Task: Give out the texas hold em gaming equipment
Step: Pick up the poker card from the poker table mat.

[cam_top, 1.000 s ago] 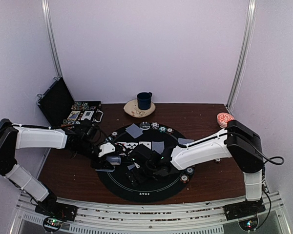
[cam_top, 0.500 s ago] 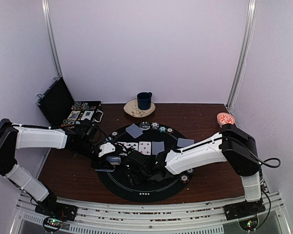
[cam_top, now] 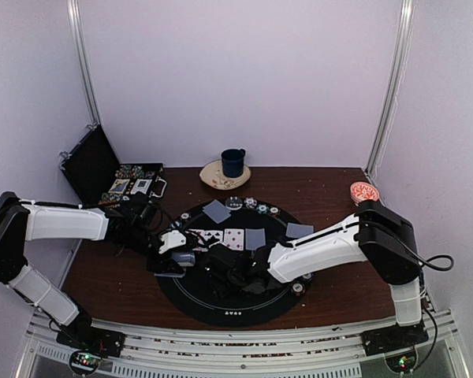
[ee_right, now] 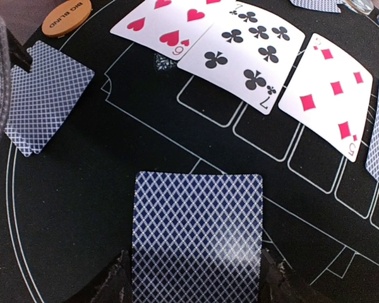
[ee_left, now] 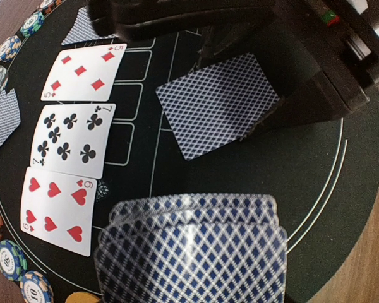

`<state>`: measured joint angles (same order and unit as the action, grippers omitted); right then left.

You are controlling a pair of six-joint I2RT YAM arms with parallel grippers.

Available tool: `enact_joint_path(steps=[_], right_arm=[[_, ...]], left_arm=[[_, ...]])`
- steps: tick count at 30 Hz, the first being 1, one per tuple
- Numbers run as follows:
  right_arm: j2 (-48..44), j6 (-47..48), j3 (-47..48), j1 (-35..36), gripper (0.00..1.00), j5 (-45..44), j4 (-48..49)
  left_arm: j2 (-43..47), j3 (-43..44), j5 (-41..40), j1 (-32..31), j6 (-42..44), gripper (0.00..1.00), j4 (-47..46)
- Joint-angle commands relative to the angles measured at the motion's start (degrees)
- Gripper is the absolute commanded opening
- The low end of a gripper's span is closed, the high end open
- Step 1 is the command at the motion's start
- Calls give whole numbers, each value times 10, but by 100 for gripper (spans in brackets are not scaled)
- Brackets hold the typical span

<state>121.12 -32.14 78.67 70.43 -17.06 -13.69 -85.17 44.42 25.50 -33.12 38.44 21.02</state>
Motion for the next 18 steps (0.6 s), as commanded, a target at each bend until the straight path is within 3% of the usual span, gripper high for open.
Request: enact_joint_path(steps=[1, 18], right_arm=[[-12, -5, -24, -2, 67, -35, -54], [-78, -15, -69, -42, 67, -91, -42]], left_arm=[[10, 11, 2, -2, -4, 39, -19], [9, 12, 3, -2, -4, 39, -19]])
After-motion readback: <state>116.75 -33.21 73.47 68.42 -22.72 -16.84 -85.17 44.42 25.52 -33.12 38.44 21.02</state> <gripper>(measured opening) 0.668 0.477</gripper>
